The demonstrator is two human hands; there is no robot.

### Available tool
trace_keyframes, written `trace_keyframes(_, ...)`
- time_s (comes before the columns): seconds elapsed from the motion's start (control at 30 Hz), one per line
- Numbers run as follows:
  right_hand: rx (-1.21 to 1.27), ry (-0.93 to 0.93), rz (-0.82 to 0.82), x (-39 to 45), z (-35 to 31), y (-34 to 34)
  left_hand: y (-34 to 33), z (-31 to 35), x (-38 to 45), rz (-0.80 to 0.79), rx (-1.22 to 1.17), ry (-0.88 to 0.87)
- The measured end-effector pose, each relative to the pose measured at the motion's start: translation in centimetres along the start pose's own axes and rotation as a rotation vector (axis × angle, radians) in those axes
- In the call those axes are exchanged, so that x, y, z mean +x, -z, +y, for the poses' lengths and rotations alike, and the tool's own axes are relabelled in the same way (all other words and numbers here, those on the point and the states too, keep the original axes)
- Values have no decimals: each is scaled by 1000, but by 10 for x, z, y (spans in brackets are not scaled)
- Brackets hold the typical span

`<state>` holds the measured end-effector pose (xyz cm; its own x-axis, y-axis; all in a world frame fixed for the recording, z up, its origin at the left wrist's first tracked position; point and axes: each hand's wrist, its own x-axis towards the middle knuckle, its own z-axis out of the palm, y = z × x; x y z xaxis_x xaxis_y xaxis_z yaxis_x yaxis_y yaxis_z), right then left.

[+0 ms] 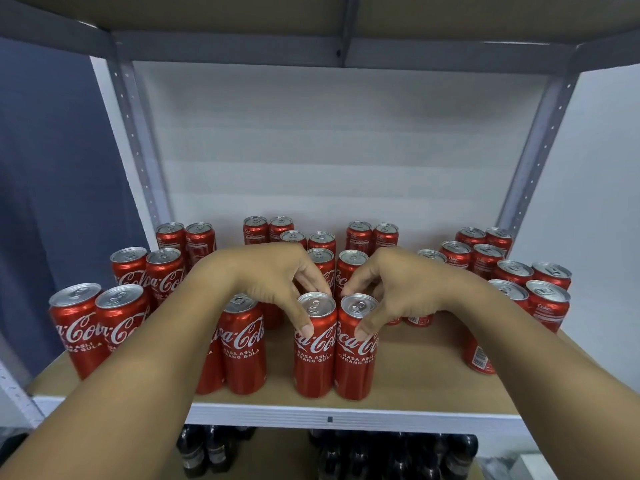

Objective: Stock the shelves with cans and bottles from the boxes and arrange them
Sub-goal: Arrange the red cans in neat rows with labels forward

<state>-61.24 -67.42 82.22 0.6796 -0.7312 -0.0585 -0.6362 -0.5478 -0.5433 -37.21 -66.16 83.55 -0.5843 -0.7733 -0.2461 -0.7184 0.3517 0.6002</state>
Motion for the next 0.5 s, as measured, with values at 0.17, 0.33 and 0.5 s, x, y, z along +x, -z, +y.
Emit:
trace_keyframes(0.17,15,-11,-5,1,1,0,-1,-2,1,15,-16,5)
trace_keyframes(0.33,2,-19,4,-1,-2,-1,1,-5,4,0,-19,28)
trace_keyframes(0.5,-55,-45,30,-3,-2,0,5,-3,9,-30,26,66)
